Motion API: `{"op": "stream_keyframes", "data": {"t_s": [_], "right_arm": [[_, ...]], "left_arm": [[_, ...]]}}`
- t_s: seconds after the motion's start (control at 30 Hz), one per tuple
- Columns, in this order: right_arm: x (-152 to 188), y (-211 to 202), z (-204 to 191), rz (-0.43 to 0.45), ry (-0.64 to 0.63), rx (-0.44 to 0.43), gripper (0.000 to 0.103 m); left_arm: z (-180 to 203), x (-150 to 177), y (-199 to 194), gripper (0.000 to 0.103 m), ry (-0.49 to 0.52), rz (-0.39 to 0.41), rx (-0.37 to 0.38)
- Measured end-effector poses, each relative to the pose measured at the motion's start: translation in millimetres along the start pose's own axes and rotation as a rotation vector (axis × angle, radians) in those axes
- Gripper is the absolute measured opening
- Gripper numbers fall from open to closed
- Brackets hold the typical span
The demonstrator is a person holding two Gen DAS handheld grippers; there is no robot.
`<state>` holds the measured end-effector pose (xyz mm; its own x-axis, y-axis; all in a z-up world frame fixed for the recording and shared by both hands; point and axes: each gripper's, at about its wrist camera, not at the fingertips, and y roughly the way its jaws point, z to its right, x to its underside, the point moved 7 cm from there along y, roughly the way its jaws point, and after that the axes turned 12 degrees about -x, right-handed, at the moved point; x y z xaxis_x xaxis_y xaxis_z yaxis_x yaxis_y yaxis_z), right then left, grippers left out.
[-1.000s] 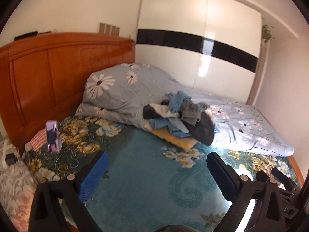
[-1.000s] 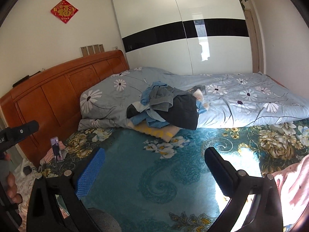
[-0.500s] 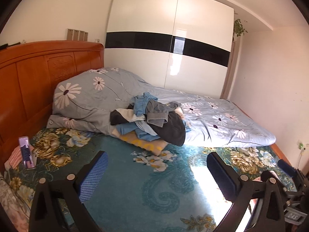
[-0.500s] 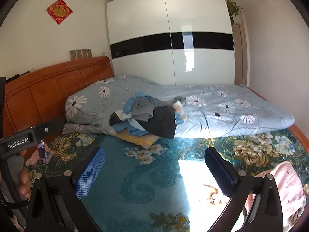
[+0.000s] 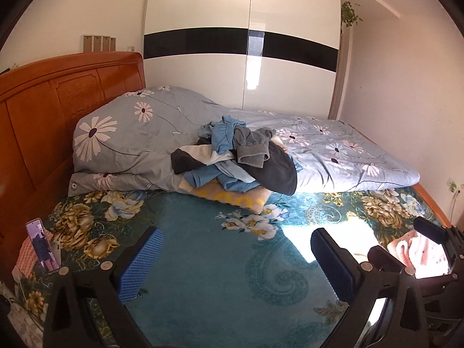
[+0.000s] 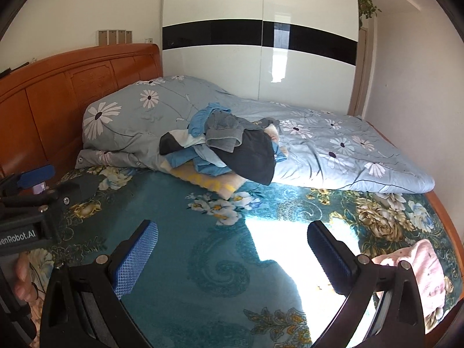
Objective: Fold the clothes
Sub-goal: 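Move both grippers toward the pile of clothes on the bed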
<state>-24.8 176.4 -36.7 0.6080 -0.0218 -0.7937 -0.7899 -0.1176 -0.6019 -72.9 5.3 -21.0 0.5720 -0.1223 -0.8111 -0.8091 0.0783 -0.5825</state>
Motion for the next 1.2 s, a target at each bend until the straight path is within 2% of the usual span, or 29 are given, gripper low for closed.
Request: {"op": "stream_keyframes", "data": {"t_s": [0.17,0.4,0.73,1.07,1.2], "right_arm": [[-9,26,-13,-0.056,-0.067,-0.048,0.103],[-15,56,1,-0.108,-0.099,-0.059,0.103],[-24,104,26,-0.141,-0.048,-0.083,0.103],[-36,154,48,-0.169,-0.017,-0.099,0.103],[-46,177,57,-0.147,0.033,-0.146,0.103]], "left_arm": [[-6,4,18,0.103,-0.014,-0.034,-0.022],[-2,8,49,0.103,-0.031,-0.091,-0.051],[0,-4,89,0.103,0.001,-0.130,-0.080],[-1,-11,145,0.103,-0.038,-0.171,-0.077],[0,-14,167,0.103,-0.038,-0.171,-0.066]]}}
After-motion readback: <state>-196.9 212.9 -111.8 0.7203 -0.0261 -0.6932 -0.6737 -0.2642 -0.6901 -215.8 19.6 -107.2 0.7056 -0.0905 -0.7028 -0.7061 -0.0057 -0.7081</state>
